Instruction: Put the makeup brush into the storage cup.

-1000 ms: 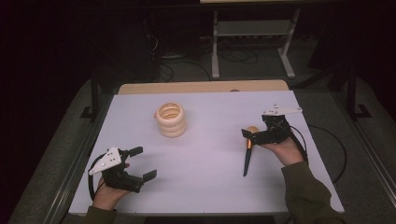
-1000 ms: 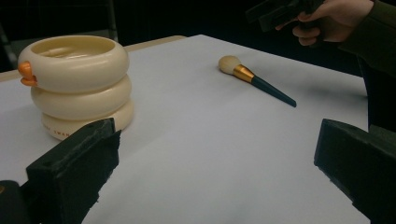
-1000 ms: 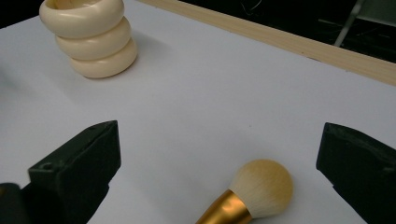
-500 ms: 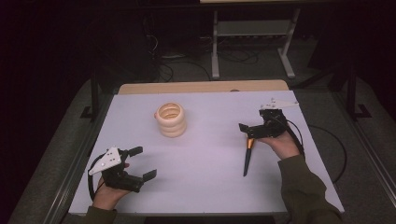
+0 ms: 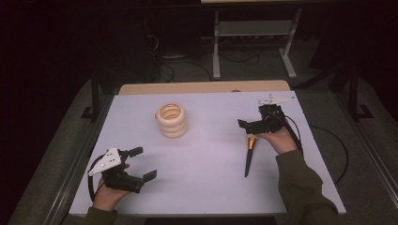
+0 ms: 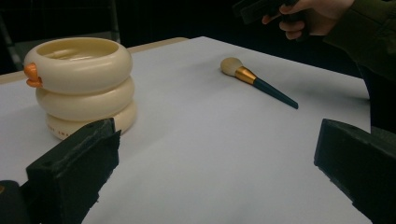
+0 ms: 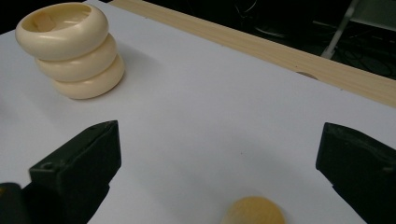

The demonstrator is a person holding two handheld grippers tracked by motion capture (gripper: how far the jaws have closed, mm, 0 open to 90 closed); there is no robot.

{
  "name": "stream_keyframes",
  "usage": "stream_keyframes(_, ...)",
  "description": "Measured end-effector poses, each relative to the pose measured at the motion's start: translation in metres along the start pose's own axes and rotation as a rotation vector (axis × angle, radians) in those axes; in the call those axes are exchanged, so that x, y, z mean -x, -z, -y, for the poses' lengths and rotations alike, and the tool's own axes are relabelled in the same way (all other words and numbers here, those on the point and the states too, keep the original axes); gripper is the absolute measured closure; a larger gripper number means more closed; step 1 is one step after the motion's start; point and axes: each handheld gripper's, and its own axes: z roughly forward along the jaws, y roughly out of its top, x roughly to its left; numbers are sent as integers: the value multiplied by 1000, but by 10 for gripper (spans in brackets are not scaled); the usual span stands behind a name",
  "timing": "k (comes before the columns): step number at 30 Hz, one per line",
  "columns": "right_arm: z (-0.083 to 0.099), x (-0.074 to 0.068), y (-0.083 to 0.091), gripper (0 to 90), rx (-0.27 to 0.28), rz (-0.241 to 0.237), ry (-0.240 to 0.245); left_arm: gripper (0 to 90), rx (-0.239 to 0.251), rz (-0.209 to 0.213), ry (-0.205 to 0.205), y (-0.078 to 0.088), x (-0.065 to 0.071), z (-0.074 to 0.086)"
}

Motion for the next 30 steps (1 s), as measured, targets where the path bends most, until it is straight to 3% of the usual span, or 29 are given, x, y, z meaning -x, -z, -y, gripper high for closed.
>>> stream_keyframes(14,-7,6,-7,0,-59,18,-39,0,-6,-2,4,1,-1,1)
stream_keyframes(24,-10,9,-9,50,-128,36,-47,0,-3,-4,9,1,-1,1)
stream_keyframes(30,-9,10,-11,118,-177,26,-83,0,-3,-1,10,-1,-1,1)
